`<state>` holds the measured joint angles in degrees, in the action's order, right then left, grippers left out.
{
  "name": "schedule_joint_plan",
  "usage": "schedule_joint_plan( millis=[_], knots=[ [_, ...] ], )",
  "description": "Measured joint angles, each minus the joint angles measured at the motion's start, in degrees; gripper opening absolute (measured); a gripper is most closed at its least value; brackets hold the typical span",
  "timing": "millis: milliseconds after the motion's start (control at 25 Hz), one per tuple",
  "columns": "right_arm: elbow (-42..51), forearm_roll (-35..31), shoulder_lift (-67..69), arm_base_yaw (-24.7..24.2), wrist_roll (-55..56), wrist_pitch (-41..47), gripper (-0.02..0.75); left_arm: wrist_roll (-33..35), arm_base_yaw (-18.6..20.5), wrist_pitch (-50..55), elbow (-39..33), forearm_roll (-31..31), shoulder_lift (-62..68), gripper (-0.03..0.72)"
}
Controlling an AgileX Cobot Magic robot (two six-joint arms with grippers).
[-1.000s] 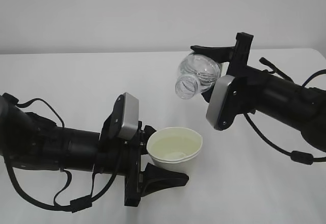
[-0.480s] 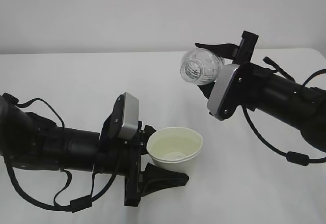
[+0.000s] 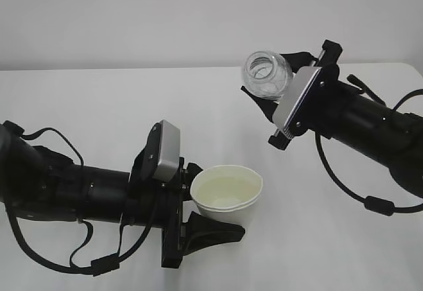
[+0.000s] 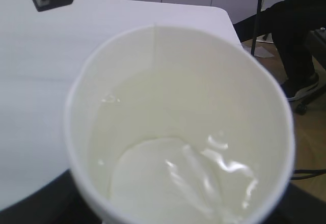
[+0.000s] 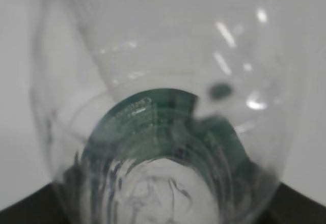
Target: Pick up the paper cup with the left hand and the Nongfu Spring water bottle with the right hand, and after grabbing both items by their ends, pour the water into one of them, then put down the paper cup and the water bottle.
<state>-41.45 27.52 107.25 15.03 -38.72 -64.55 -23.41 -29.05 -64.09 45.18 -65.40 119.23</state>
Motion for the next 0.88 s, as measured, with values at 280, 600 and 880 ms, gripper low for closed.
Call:
schedule_joint_plan(
  millis=[280, 600, 880],
  knots=[
    [0.0, -1.6, 0.0, 0.0, 6.5, 0.0, 0.445, 0.0, 0.0, 0.0, 0.0, 0.0, 0.0, 0.480],
    [0.0, -3.1, 0.0, 0.0, 13.8, 0.0, 0.445, 0.0, 0.0, 0.0, 0.0, 0.0, 0.0, 0.480],
    [0.0, -6.3, 0.0, 0.0, 21.5, 0.0, 0.445, 0.0, 0.0, 0.0, 0.0, 0.0, 0.0, 0.479]
  ],
)
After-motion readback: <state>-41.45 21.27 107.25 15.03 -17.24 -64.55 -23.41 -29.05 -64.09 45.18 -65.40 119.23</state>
